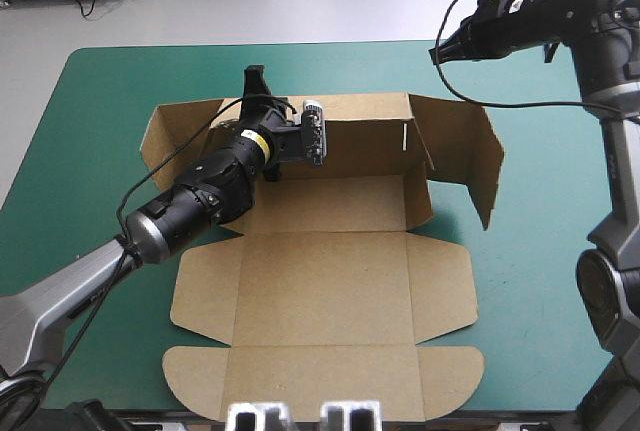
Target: Fold the box
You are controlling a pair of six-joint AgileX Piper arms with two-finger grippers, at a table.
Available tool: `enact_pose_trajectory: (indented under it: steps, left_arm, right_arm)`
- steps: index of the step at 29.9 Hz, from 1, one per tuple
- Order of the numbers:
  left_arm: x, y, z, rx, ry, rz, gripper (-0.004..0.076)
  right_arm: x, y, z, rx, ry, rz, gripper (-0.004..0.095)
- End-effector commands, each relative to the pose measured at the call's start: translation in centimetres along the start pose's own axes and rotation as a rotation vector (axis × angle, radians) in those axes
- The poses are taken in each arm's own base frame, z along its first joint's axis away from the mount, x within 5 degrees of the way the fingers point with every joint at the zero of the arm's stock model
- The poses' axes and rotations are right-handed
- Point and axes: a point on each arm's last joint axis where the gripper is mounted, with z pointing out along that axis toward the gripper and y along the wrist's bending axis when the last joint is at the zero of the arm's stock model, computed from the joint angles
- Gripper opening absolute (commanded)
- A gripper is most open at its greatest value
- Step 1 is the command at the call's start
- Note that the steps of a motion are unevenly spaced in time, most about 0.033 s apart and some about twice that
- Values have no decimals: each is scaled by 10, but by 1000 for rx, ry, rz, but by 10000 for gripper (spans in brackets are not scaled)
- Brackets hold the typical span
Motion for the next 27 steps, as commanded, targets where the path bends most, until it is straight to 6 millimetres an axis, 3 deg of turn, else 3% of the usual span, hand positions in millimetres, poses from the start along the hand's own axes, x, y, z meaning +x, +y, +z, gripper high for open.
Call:
enact_pose_trajectory:
  steps: [1,9,14,18,27]
  left_arm:
    - [-6,22,-17,-160,-87,22,-10]
    - [-4,22,-17,-208,-79,-3,-10]
    - [3,16,-10,-191,-36,-9,-10]
    - [10,7,-5,-173,12,-7,-10]
    - [13,-4,-3,-141,23,-8,-10]
  right_arm:
    - [-4,0,0,-28,-17,19,-24]
    - [7,-9,47,-57,75,78,-24]
    - [27,-9,70,-91,177,103,-25]
    - [41,5,78,-248,198,110,-24]
    - [85,22,84,-379,297,80,-24]
